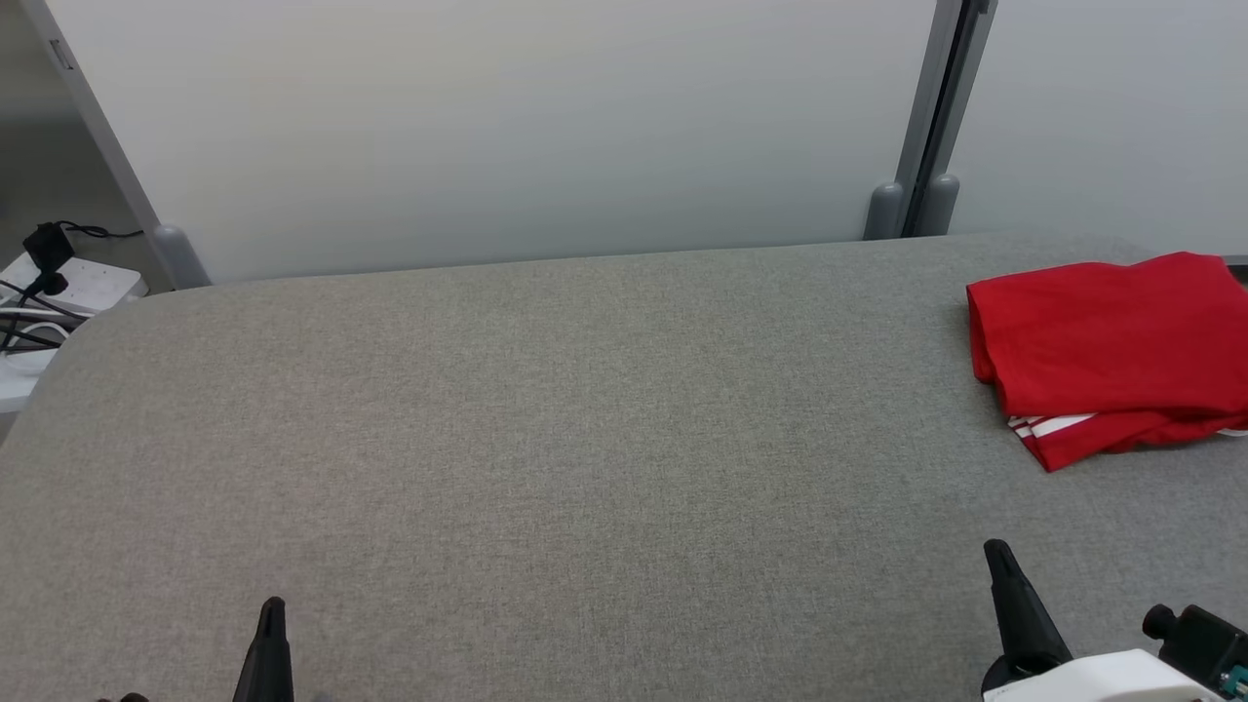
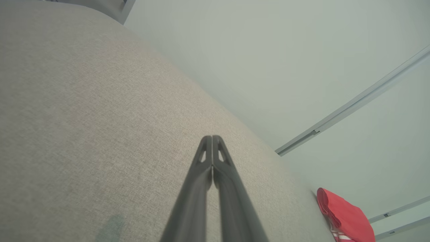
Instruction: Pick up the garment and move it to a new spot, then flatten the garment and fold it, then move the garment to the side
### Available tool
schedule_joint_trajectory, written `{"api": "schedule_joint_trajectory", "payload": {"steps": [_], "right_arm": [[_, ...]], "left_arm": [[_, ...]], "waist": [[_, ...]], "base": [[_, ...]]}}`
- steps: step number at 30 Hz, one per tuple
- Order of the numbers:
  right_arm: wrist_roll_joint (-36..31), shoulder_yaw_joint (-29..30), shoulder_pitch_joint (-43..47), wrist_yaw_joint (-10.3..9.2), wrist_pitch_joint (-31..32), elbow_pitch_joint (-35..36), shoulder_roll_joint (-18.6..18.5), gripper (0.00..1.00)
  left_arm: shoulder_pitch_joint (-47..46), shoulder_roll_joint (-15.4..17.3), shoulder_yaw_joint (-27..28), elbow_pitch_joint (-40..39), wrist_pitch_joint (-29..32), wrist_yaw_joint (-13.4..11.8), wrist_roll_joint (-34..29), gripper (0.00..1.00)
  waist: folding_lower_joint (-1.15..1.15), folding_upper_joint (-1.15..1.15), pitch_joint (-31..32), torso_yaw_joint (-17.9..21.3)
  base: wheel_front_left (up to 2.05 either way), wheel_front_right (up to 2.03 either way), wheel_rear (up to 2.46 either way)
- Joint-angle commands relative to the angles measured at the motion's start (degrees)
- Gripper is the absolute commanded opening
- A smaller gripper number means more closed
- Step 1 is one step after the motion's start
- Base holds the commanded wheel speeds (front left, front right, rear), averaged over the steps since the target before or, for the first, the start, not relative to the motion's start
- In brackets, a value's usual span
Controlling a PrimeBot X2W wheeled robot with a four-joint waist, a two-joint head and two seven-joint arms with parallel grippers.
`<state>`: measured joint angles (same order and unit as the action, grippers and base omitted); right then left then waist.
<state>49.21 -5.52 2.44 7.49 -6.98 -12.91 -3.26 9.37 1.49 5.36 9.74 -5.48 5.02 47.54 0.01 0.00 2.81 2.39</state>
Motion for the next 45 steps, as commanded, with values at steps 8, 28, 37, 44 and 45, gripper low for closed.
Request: {"api": "schedule_joint_trajectory", "payload": {"steps": [8, 28, 37, 44, 45], "right_arm": [[6.1, 1.1, -3.5, 0.01, 1.6, 1.0, -0.9, 0.00], [18.2, 3.7, -5.0, 0.00, 4.7, 0.4, -1.0, 0.00], [23.9, 5.0, -5.7, 0.00, 6.2, 0.1, -1.1, 0.00], [28.3, 6.1, -6.3, 0.00, 7.4, -0.1, -1.1, 0.00], [28.9, 6.2, -6.4, 0.00, 7.5, -0.2, -1.1, 0.00]], "left_arm": [[-4.6, 0.9, 0.8, -0.7, 1.4, 0.7, 6.0, 0.00], [-8.0, 1.1, 0.9, 0.9, 4.7, 1.3, 18.0, 0.00], [-9.6, 1.1, 1.0, 1.6, 6.3, 1.5, 23.7, 0.00], [-10.9, 1.2, 1.0, 2.2, 7.5, 1.7, 28.1, 0.00], [-11.1, 1.2, 1.0, 2.3, 7.7, 1.8, 28.8, 0.00]], "waist": [[0.00, 0.00, -0.3, -0.3], [0.00, 0.00, -1.2, -0.9], [0.00, 0.00, -1.6, -1.2], [0.00, 0.00, -1.9, -1.5], [0.00, 0.00, -1.9, -1.5]], "base": [[0.00, 0.00, 0.00], [0.00, 0.00, 0.00], [0.00, 0.00, 0.00], [0.00, 0.00, 0.00], [0.00, 0.00, 0.00]]}}
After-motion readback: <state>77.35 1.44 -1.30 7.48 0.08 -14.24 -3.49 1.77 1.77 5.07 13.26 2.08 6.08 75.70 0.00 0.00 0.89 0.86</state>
